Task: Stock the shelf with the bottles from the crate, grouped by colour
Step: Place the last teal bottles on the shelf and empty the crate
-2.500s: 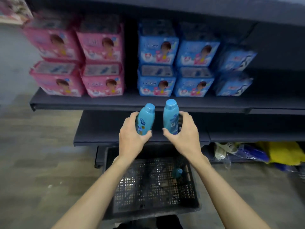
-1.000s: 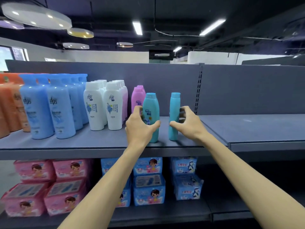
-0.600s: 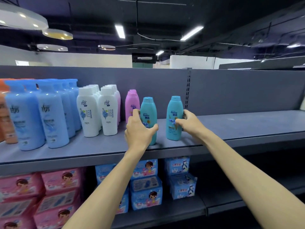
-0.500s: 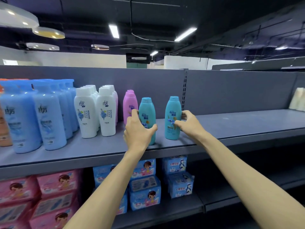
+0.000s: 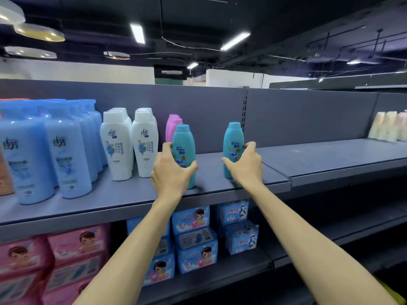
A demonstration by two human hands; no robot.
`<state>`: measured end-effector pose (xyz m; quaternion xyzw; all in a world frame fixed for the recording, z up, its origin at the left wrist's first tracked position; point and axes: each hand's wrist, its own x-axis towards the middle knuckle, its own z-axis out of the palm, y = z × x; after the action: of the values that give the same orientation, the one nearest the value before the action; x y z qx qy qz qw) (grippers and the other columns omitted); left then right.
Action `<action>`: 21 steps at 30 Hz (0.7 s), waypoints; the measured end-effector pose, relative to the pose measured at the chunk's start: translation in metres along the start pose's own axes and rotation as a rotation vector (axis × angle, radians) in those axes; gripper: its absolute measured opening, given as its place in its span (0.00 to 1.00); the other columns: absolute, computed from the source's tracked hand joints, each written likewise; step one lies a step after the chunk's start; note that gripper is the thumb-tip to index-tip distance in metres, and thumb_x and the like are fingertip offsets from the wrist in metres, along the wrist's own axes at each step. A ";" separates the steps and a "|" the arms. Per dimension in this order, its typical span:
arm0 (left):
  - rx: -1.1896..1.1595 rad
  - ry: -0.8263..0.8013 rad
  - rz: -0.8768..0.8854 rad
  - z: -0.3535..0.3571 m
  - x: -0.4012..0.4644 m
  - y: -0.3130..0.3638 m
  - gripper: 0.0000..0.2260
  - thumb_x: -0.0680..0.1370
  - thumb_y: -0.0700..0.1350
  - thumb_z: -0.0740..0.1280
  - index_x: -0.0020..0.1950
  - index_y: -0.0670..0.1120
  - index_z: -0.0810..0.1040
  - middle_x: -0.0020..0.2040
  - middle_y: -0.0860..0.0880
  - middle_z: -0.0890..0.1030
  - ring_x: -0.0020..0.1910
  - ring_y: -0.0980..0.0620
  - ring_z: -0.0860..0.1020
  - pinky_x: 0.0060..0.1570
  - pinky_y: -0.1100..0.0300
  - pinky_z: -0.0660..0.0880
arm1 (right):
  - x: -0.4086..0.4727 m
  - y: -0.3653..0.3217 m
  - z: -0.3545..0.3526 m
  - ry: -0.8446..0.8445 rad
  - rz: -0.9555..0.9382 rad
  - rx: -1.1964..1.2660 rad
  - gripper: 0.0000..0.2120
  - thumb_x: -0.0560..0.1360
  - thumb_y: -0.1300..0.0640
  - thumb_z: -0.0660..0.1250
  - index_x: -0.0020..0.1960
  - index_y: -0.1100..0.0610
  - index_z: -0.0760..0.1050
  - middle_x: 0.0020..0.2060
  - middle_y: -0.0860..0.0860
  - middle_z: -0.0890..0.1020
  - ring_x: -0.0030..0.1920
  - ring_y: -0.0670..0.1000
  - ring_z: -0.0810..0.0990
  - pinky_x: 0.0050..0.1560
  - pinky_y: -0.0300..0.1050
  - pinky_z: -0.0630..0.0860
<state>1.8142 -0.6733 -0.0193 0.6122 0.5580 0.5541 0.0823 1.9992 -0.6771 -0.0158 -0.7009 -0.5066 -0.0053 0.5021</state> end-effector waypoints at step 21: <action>0.080 0.112 0.025 0.029 0.011 -0.001 0.26 0.65 0.58 0.77 0.57 0.55 0.70 0.49 0.56 0.78 0.46 0.52 0.78 0.40 0.57 0.73 | 0.088 0.002 0.080 -0.233 -0.092 0.079 0.32 0.65 0.48 0.80 0.57 0.60 0.64 0.55 0.55 0.74 0.53 0.58 0.76 0.48 0.49 0.72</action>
<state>1.8333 -0.6492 -0.0244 0.5898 0.5759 0.5657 0.0195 2.0031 -0.5582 -0.0111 -0.6525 -0.5928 0.0733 0.4663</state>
